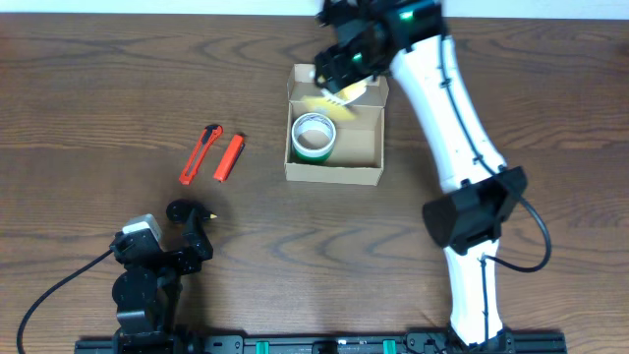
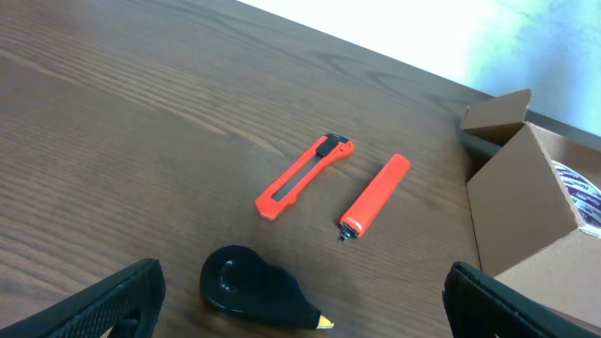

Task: Pack container
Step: 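Carry the yellow pad with the right gripper and lower it into the box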

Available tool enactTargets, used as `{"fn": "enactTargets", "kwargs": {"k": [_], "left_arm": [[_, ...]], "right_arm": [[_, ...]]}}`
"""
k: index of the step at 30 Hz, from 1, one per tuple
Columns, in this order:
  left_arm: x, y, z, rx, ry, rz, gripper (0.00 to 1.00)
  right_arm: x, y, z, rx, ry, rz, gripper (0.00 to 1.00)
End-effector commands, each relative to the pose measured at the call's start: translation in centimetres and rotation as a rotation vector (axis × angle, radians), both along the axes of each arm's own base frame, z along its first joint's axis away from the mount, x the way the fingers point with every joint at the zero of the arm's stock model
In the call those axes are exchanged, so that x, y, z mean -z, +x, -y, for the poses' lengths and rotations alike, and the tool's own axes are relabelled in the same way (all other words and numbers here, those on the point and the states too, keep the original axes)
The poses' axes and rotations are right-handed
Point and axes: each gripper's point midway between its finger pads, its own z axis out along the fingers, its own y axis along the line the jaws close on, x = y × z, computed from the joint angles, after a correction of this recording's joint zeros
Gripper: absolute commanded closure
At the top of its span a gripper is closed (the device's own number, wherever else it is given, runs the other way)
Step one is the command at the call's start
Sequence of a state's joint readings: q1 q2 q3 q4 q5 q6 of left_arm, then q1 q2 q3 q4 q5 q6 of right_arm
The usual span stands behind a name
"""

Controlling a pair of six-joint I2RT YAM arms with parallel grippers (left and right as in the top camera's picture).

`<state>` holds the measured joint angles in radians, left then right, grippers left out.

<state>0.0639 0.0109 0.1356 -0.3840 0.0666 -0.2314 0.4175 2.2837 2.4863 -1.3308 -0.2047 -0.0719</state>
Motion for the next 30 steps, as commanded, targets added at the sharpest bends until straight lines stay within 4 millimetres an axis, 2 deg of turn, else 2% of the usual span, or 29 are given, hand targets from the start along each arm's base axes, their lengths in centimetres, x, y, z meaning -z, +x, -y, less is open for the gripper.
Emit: {"fn": "enactTargets", "kwargs": {"k": [1,5,7,14,19,26,30], "left_arm": [[0.9,0.0,-0.3,-0.013,0.018,-0.016,0.05],[0.9,0.0,-0.3,-0.013,0.018,-0.016,0.05],[0.9,0.0,-0.3,-0.013,0.018,-0.016,0.05],[0.9,0.0,-0.3,-0.013,0.018,-0.016,0.05],[0.9,0.0,-0.3,-0.013,0.018,-0.016,0.05],[0.9,0.0,-0.3,-0.013,0.018,-0.016,0.05],[0.9,0.0,-0.3,-0.013,0.018,-0.016,0.05]], "right_arm": [[-0.1,-0.4,0.1,0.092,-0.129,0.046,0.28],[0.2,-1.6,-0.9,0.122,-0.175,0.042,0.28],[0.5,-1.7,-0.7,0.169,-0.208,0.048,0.29],[-0.4,0.2,3.1,0.387,-0.373,0.181,0.30],[-0.5,0.7,3.6,0.443,-0.379,0.203,0.34],[2.6,1.2,3.2,0.453,-0.390,0.188,0.34],[3.6,1.4,3.1,0.462,-0.389,0.185,0.34]]}}
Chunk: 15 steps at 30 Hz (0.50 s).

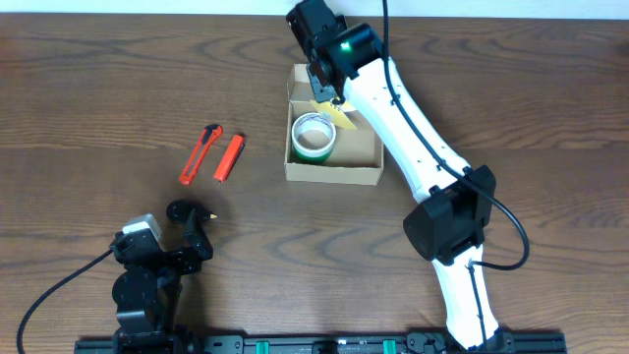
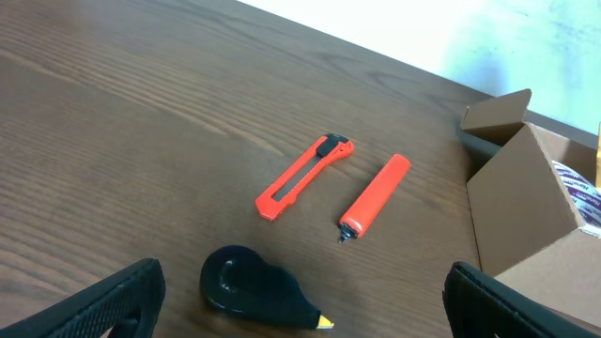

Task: Pack container
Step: 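Carry the yellow pad with the right gripper and lower it into the box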

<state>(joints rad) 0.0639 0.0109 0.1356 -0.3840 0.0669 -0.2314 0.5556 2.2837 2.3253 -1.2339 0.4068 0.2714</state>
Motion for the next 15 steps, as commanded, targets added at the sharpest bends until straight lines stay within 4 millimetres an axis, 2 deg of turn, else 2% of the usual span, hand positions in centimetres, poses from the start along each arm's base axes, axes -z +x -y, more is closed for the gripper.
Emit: {"fn": "enactTargets", "kwargs": {"k": [1,9,15], "left_arm": [[0.9,0.0,-0.3,-0.013,0.018,-0.016,0.05],[0.9,0.0,-0.3,-0.013,0.018,-0.016,0.05],[0.9,0.0,-0.3,-0.013,0.018,-0.016,0.05]], "right_arm": [[0.1,0.1,0.3,0.036,-0.011,0.018,0.34],[0.1,0.1,-0.3,0.025,0.001,0.025,0.31],[0.9,-1.1,-2.7,-0.033,0.082,-0.035,0.30]]}}
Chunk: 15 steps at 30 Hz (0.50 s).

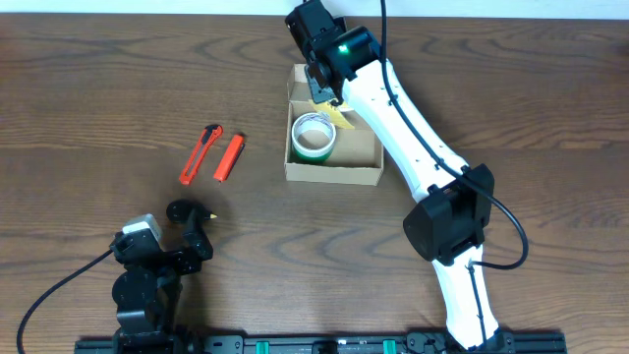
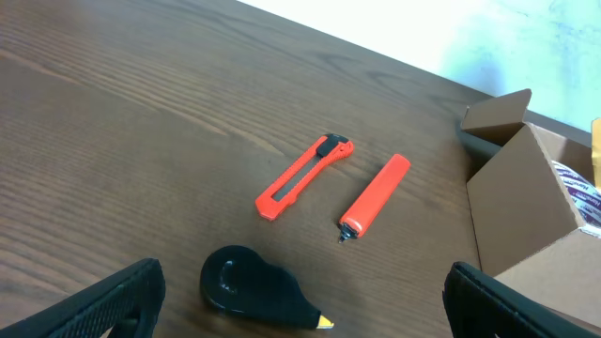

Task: Pack container
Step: 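Carry the yellow pad with the right gripper and lower it into the box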

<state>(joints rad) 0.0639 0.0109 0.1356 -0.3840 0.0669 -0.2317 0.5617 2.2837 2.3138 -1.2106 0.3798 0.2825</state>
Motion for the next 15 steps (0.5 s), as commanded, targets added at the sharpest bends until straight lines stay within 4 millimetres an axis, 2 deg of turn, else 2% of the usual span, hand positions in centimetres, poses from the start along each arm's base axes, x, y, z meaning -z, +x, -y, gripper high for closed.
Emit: {"fn": "enactTargets", "kwargs": {"k": [1,5,8,15], "left_arm": [[0.9,0.0,-0.3,-0.013,0.018,-0.016,0.04],[0.9,0.0,-0.3,-0.013,0.018,-0.016,0.04],[0.9,0.0,-0.3,-0.013,0.018,-0.016,0.05],[0.9,0.0,-0.3,-0.013,0.018,-0.016,0.05]], "right_arm": [[0.6,-1.3,-2.1,-0.033,0.053,-0.038,0.30],[1.4,-1.8,-3.2,-0.058,0.065,-0.065,0.30],[2.9,-2.3,-4.1,-0.075,0.058,-0.094,0.30],[4.9,-2.9,-4.8,-0.091,0.033,-0.138,0.27]]}}
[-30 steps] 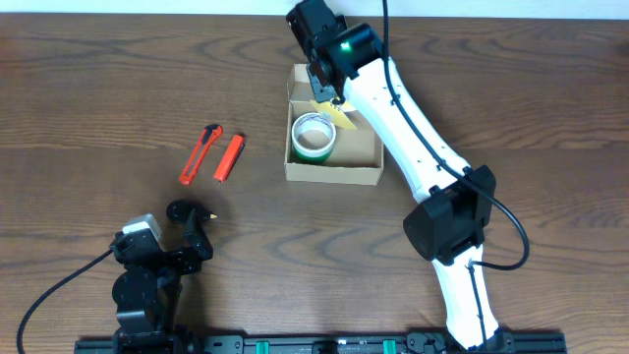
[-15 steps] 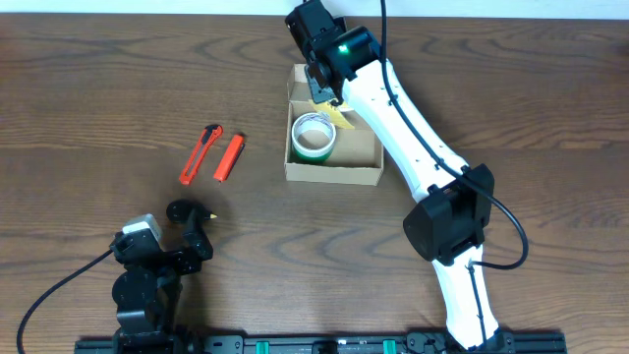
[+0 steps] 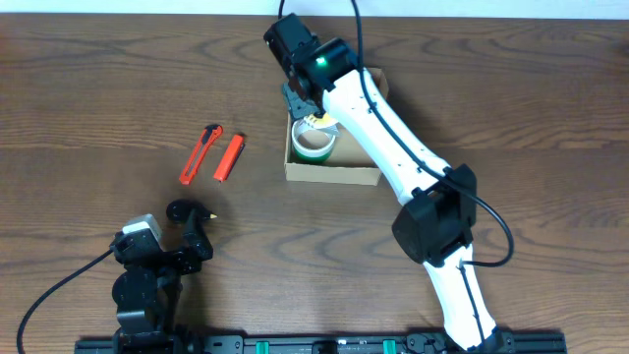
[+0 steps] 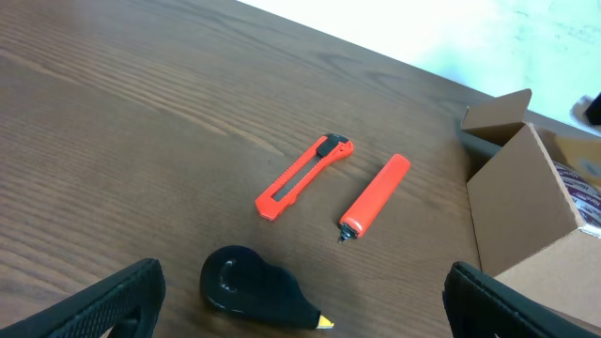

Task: Pack container
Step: 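Carry the yellow pad with the right gripper and lower it into the box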

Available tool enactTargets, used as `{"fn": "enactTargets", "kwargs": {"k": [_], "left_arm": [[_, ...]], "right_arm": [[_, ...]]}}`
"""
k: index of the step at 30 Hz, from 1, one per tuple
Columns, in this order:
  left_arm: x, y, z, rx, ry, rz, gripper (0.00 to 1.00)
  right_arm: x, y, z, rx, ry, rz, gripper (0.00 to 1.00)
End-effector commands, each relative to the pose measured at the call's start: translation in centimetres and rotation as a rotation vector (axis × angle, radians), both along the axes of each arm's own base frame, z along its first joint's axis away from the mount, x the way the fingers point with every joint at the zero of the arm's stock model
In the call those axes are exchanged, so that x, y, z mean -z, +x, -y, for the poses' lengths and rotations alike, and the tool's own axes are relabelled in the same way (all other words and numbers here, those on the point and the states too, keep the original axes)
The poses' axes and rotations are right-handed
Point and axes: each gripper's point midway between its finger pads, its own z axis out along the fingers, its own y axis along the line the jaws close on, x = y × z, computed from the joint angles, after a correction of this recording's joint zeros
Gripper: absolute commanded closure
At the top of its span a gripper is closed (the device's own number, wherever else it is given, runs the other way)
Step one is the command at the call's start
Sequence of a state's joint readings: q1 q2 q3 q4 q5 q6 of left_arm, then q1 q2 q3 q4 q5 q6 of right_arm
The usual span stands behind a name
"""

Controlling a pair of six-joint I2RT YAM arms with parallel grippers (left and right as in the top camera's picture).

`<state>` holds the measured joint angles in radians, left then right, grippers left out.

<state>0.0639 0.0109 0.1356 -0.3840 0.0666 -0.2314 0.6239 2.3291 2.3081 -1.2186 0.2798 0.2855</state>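
An open cardboard box (image 3: 334, 175) stands at mid-table with a green-and-white tape roll (image 3: 314, 144) inside; its flap also shows in the left wrist view (image 4: 526, 178). My right gripper (image 3: 303, 104) hangs over the box's left part. It looks shut on a small yellow item (image 3: 315, 120) just above the roll. An orange box cutter (image 4: 302, 175), an orange marker (image 4: 374, 194) and a black correction-tape dispenser (image 4: 255, 299) lie on the table left of the box. My left gripper (image 4: 305, 299) rests open just short of the dispenser.
The right arm (image 3: 393, 147) stretches across the box from the front right. The table's far edge (image 4: 376, 52) runs behind the cutter and marker. A black rail (image 3: 314, 344) runs along the near edge.
My right gripper has shifted left and slightly nearer over the box, and the yellow item has moved with it to just above the tape roll. The left arm and the loose items stayed put.
The right gripper first held the yellow item above the box's back right. A second later it was over the box's back part with the item lower inside. Now it is over the left part, beside the roll. The left gripper has stayed open throughout.
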Motion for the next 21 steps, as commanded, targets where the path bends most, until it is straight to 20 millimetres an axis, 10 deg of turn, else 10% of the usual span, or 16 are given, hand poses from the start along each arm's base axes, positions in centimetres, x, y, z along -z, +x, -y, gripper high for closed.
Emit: {"fn": "enactTargets", "kwargs": {"k": [1,7,15,21], "left_arm": [[0.9,0.0,-0.3,-0.013,0.018,-0.016,0.05],[0.9,0.0,-0.3,-0.013,0.018,-0.016,0.05],[0.9,0.0,-0.3,-0.013,0.018,-0.016,0.05],[0.9,0.0,-0.3,-0.013,0.018,-0.016,0.04]], "right_arm": [[1.9,-0.6,-0.6,0.000,-0.017,-0.038,0.25],[2.3,-0.7,-0.9,-0.006,-0.020,-0.042,0.01],[2.0,-0.6,-1.0,-0.007,-0.013,-0.032,0.01],[-2.0,-0.9,-0.4,-0.001,0.021,0.011,0.01]]}}
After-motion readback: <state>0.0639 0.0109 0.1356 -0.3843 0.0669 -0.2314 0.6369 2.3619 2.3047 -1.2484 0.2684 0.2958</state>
